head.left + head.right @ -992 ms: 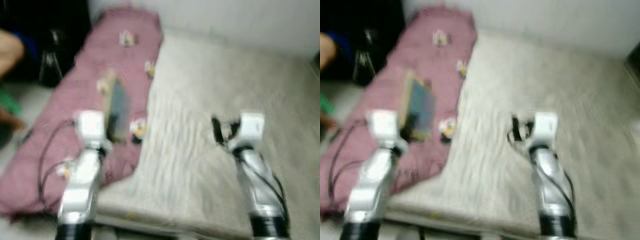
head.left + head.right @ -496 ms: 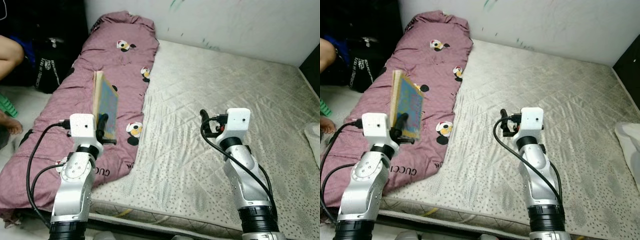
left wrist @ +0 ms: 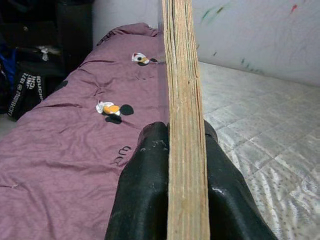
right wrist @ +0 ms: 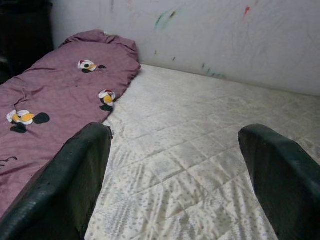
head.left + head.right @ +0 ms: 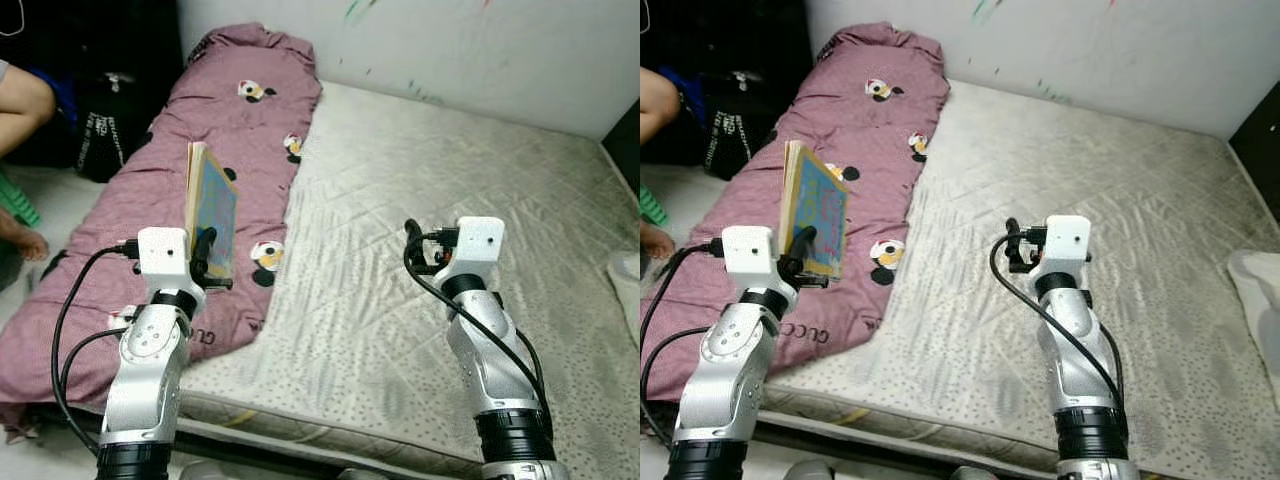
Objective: Clean up the room
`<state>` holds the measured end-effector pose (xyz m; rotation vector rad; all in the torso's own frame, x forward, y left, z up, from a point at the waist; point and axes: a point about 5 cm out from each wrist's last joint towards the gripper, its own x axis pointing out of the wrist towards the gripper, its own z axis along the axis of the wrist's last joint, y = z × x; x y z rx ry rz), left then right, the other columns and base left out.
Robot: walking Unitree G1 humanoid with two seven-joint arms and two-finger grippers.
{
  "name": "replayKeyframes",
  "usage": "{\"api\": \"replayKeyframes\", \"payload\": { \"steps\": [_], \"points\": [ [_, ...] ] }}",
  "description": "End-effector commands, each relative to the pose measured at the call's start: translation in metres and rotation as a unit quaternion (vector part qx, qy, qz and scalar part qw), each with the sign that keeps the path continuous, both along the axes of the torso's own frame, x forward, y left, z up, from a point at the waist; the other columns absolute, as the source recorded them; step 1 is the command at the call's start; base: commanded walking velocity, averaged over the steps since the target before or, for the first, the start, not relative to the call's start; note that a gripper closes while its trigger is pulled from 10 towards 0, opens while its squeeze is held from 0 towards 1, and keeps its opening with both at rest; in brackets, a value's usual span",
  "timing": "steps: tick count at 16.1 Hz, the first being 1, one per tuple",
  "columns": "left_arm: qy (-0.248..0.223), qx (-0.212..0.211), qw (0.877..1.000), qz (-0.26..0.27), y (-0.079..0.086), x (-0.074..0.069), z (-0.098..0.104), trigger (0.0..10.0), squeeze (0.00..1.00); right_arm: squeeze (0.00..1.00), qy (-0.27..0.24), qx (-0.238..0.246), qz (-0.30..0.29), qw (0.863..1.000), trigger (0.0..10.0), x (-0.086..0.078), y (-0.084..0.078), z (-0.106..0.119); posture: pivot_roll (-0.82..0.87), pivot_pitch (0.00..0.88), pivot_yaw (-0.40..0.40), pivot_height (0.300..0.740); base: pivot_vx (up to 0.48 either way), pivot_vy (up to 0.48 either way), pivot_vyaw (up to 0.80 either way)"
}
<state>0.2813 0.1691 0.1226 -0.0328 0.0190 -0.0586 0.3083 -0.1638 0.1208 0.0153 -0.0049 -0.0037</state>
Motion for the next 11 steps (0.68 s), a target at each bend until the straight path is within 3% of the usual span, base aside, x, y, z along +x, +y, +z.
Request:
{"api": "replayKeyframes", "payload": {
  "steps": [1,4,8,11],
  "points": [
    [-0.02,-0.005,1.0,-0.017,-0.0066,0.0012,0.0071,10.0,0.0,0.0,-0.001,-0.003,-0.015,1.0,10.0,0.0009,-0.0072,0.0015,-0.01,0.048,-0.105,0.74,0.0,-0.311,0.0],
    [-0.019,-0.008,1.0,-0.018,-0.0068,0.0014,0.0067,10.0,0.0,0.0,-0.001,-0.007,-0.017,1.0,10.0,0.0013,-0.0078,0.0016,-0.01,0.049,-0.105,0.74,0.0,-0.315,0.0],
    [-0.018,-0.011,1.0,-0.019,-0.0078,0.0013,0.0063,10.0,0.0,0.0,-0.001,-0.005,-0.016,1.0,10.0,0.0014,-0.0075,0.0014,-0.01,0.05,-0.105,0.74,0.0,-0.32,-0.8],
    [-0.02,-0.019,1.0,-0.013,-0.0079,0.0013,0.0066,10.0,0.0,0.0,-0.004,-0.007,-0.017,1.0,10.0,0.0011,-0.0076,0.0022,-0.01,0.053,-0.105,0.74,0.0,0.0,0.0]
  ]
}}
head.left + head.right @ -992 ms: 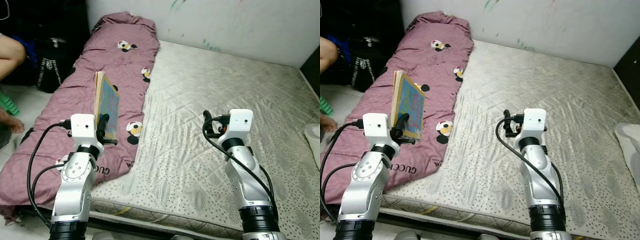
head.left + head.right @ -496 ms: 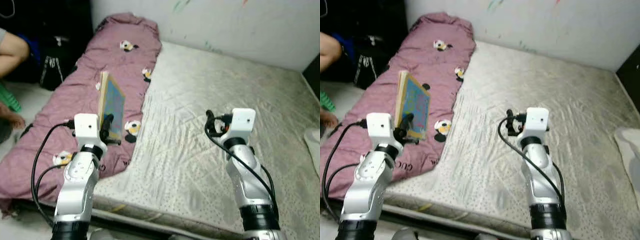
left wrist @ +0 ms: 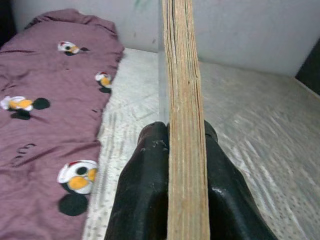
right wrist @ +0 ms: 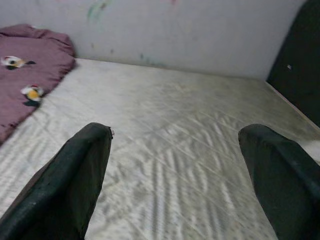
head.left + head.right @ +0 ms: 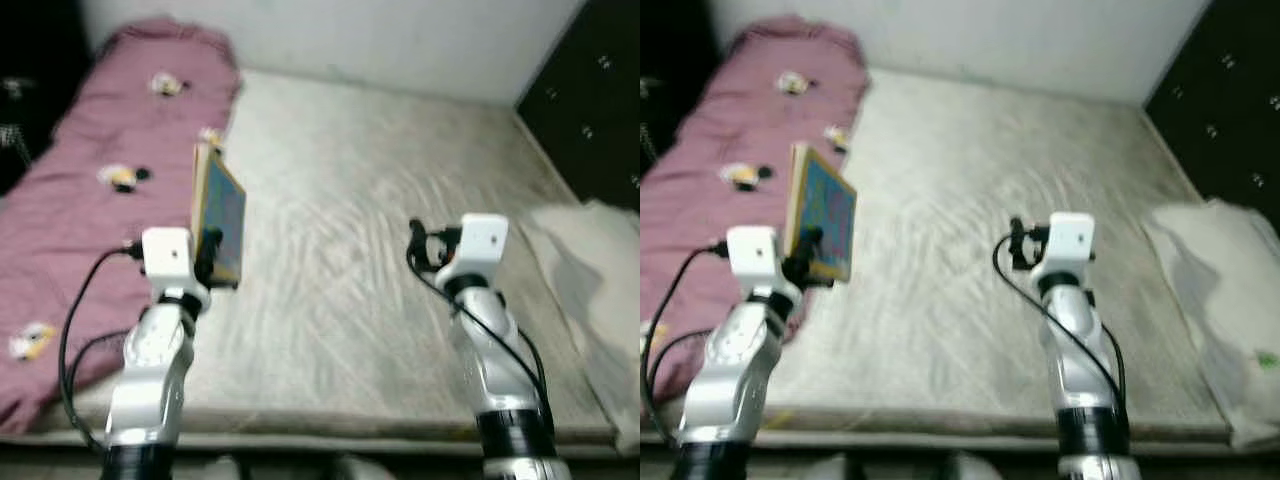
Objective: Clean up the room
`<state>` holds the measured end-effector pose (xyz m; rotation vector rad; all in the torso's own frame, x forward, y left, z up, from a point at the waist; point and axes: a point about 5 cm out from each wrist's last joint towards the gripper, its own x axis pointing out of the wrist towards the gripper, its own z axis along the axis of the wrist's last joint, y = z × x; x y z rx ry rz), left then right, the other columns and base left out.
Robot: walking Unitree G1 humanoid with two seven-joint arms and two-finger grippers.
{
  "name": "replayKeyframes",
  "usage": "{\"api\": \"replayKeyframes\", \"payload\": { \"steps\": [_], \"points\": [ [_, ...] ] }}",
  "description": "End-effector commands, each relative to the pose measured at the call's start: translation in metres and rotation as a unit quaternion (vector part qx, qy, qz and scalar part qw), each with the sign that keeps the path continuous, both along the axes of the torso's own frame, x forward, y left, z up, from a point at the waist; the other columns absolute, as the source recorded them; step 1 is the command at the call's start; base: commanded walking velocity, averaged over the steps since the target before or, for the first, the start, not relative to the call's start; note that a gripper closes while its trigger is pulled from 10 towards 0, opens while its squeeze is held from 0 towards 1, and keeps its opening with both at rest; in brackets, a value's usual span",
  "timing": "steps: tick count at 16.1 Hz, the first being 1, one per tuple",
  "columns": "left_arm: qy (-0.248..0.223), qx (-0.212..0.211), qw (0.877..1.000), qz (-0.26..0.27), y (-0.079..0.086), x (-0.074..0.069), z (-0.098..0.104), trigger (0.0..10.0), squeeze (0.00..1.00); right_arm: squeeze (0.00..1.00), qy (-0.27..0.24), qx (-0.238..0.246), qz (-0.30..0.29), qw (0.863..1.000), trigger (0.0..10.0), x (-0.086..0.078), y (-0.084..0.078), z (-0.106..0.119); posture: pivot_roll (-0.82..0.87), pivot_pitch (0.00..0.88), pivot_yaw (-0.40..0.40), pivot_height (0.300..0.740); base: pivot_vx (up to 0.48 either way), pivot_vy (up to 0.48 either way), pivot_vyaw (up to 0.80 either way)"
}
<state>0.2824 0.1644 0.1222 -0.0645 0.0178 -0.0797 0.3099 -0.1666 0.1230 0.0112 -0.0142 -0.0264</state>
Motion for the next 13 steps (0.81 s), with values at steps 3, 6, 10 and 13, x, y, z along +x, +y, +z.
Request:
{"api": "replayKeyframes", "payload": {
  "steps": [3,6,10,13],
  "points": [
    [-0.019,0.0,1.0,0.002,-0.0024,-0.0002,0.0068,10.0,0.0,0.0,0.0,-0.006,-0.005,1.0,10.0,-0.001,-0.0043,-0.0001,-0.01,0.056,-0.104,0.74,0.0,0.0,0.0],
    [-0.021,0.003,1.0,0.003,-0.0019,-0.0001,0.0073,10.0,0.0,0.0,0.0,-0.006,-0.002,1.0,10.0,-0.0012,-0.0032,-0.0006,-0.01,0.057,-0.104,0.74,0.0,0.0,0.0],
    [-0.021,-0.003,1.0,-0.001,-0.002,0.0001,0.008,10.0,0.0,0.0,0.001,-0.006,0.001,1.0,10.0,-0.0012,-0.003,-0.0009,-0.01,0.056,-0.105,0.74,0.0,-0.239,-0.26],
    [-0.021,-0.004,1.0,-0.001,-0.0029,0.0003,0.0077,10.0,0.0,0.0,0.002,-0.01,0.004,1.0,10.0,-0.0015,-0.0033,-0.0016,-0.02,0.056,-0.11,0.74,0.0,-0.407,0.0]
  ]
}}
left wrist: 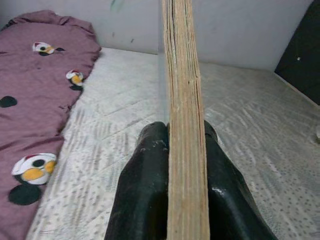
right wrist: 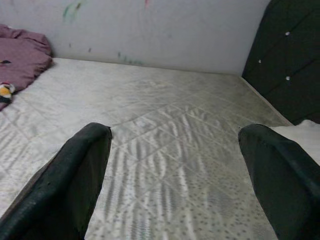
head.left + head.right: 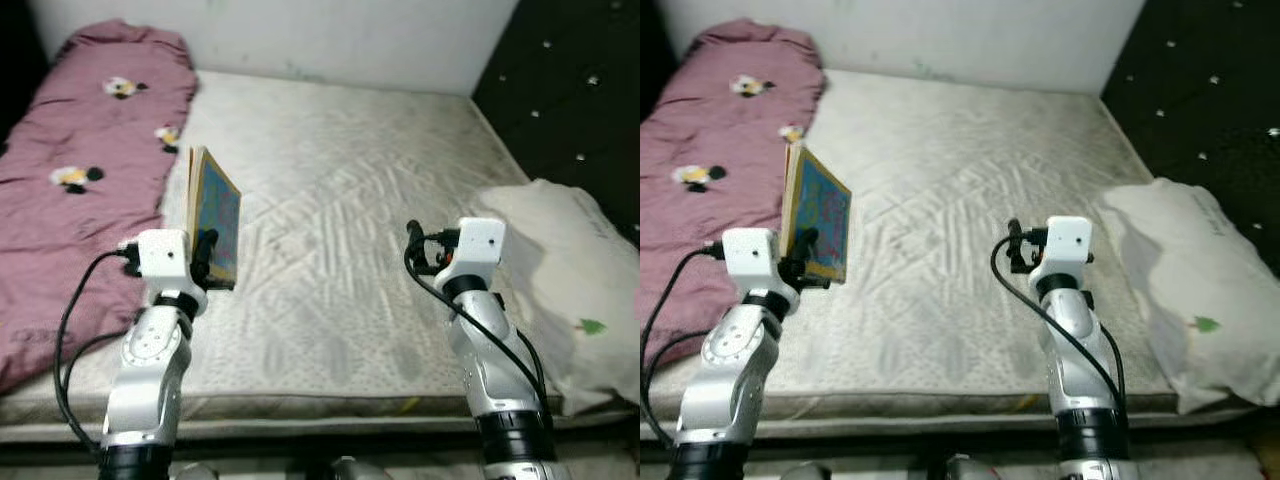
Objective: Clean up the room
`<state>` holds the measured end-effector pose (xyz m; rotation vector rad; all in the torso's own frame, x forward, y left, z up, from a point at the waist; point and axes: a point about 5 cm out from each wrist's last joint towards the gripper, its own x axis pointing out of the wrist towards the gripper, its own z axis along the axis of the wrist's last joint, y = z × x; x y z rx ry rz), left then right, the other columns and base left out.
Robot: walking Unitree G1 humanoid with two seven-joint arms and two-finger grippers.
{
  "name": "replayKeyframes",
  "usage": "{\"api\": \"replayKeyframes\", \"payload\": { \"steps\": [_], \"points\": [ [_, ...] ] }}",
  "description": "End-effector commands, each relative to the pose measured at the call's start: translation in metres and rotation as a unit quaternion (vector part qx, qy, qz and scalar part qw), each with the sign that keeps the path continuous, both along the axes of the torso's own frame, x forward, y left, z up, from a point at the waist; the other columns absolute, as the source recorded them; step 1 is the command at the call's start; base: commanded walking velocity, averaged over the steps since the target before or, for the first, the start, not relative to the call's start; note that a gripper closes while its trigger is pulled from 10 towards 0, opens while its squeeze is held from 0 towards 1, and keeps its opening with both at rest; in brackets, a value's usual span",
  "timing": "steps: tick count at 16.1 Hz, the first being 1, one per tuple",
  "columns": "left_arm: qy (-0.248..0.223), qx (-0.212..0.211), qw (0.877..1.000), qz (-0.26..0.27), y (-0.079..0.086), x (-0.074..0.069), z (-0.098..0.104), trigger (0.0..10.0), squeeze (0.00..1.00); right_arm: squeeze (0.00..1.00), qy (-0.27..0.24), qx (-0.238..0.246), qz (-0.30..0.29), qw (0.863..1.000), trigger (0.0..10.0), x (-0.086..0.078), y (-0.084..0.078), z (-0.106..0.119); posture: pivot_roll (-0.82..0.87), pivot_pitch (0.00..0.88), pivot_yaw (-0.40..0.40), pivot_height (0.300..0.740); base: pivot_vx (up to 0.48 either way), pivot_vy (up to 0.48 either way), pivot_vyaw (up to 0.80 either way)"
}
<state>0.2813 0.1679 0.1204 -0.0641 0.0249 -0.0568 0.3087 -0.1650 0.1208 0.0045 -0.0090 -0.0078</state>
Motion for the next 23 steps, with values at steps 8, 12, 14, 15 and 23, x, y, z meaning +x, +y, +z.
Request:
{"api": "replayKeyframes", "payload": {
  "steps": [8,12,14,15,23],
  "points": [
    [-0.025,-0.007,1.0,-0.012,-0.0072,0.0017,0.0093,10.0,0.0,0.0,0.002,-0.006,0.004,1.0,10.0,0.0,-0.0033,-0.0003,-0.02,0.056,-0.112,0.74,0.0,-0.48,0.0],
    [-0.024,-0.005,1.0,-0.013,-0.0071,0.0024,0.0087,10.0,0.0,0.0,0.004,-0.006,0.008,1.0,10.0,0.0006,-0.0025,-0.0017,-0.01,0.048,-0.113,0.74,0.0,-0.48,0.0],
    [-0.025,-0.006,1.0,-0.013,-0.0078,0.0023,0.0085,10.0,0.0,0.0,0.004,-0.008,0.011,1.0,10.0,0.0008,-0.0025,-0.002,-0.01,0.044,-0.115,0.74,0.0,-0.441,0.0],
    [-0.025,-0.005,1.0,-0.013,-0.008,0.0023,0.0084,10.0,0.0,0.0,0.004,-0.008,0.012,1.0,10.0,0.0008,-0.0024,-0.0021,-0.01,0.044,-0.115,0.74,0.0,0.0,0.0],
    [-0.032,-0.015,0.999,-0.003,-0.0019,0.003,0.0111,10.0,0.0,0.0,0.003,-0.005,0.019,1.0,10.0,0.0005,0.0001,-0.0026,-0.01,0.049,-0.115,0.74,0.0,0.0,0.0]
  ]
}}
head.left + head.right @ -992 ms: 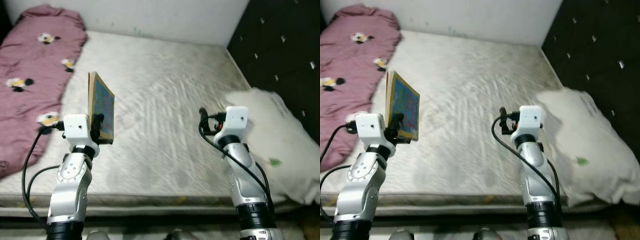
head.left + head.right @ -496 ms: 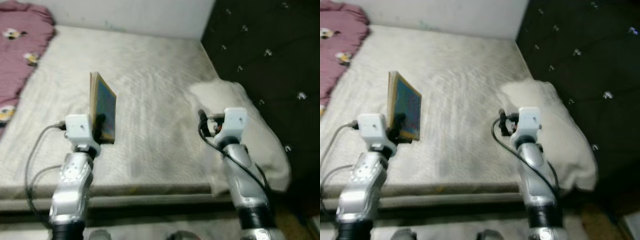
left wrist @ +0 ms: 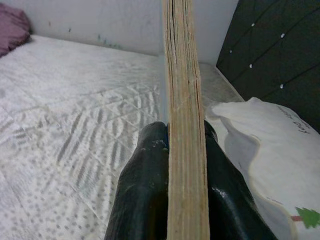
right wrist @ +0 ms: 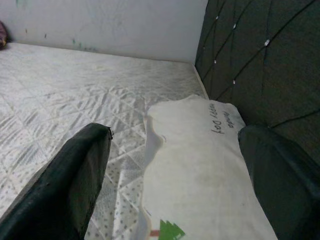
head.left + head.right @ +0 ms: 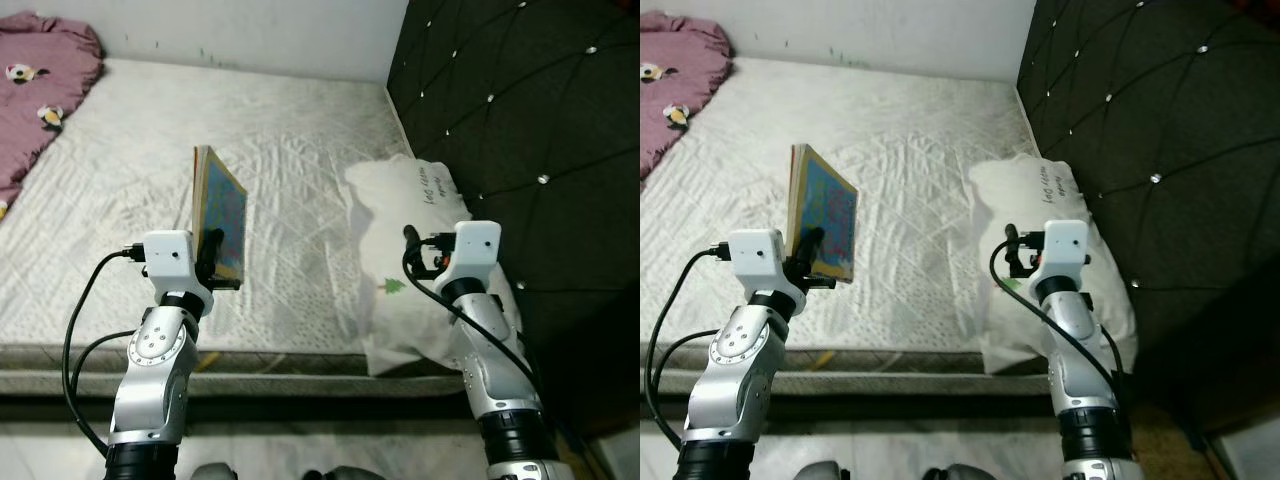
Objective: Clean up the room
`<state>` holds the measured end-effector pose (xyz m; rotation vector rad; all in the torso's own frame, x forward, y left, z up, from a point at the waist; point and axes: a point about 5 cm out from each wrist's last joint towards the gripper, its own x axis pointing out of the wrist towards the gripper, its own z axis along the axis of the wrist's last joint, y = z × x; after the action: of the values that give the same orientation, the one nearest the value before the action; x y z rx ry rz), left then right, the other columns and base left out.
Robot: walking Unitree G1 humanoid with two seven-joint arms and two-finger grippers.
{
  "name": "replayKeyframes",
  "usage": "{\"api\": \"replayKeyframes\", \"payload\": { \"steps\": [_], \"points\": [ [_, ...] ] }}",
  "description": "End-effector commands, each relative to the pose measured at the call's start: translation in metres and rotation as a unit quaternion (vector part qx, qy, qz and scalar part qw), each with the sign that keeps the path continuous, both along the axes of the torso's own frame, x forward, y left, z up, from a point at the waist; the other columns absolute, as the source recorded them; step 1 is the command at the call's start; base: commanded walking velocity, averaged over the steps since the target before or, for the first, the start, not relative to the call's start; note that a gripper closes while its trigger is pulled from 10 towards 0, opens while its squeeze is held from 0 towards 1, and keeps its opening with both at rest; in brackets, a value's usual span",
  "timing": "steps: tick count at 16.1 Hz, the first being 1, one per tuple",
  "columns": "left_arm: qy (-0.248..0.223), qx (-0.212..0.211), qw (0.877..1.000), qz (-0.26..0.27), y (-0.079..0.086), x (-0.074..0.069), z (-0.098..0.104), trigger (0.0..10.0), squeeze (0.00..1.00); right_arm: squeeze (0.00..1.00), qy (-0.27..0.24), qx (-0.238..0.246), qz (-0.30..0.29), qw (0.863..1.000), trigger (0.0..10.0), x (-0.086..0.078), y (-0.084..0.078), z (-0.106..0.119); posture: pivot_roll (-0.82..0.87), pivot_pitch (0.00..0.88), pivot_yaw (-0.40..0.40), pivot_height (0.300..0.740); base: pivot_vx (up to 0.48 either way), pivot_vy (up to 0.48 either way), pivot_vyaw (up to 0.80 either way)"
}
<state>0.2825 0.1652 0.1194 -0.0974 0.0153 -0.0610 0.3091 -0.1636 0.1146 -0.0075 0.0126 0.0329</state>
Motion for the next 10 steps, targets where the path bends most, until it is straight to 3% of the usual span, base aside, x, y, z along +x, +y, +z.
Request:
{"api": "replayKeyframes", "payload": {
  "steps": [1,8,10],
  "points": [
    [-0.029,0.001,1.0,-0.002,0.0006,0.0014,0.0122,10.0,0.0,0.0,-0.008,0.001,-0.001,1.0,10.0,-0.0001,-0.0018,0.0031,-0.01,0.049,-0.115,0.74,0.0,0.0,0.0],
    [-0.042,-0.006,0.999,-0.015,-0.0002,0.0003,0.0151,10.0,0.0,0.0,-0.008,-0.001,-0.001,1.0,10.0,0.0001,-0.0015,0.003,-0.01,0.05,-0.114,0.74,0.0,0.0,0.0],
    [-0.043,-0.006,0.999,-0.016,-0.0006,0.0006,0.015,10.0,0.0,0.0,-0.008,-0.001,-0.001,1.0,10.0,0.0003,-0.0018,0.0031,-0.01,0.05,-0.114,0.74,0.274,0.0,0.0]
  ]
}}
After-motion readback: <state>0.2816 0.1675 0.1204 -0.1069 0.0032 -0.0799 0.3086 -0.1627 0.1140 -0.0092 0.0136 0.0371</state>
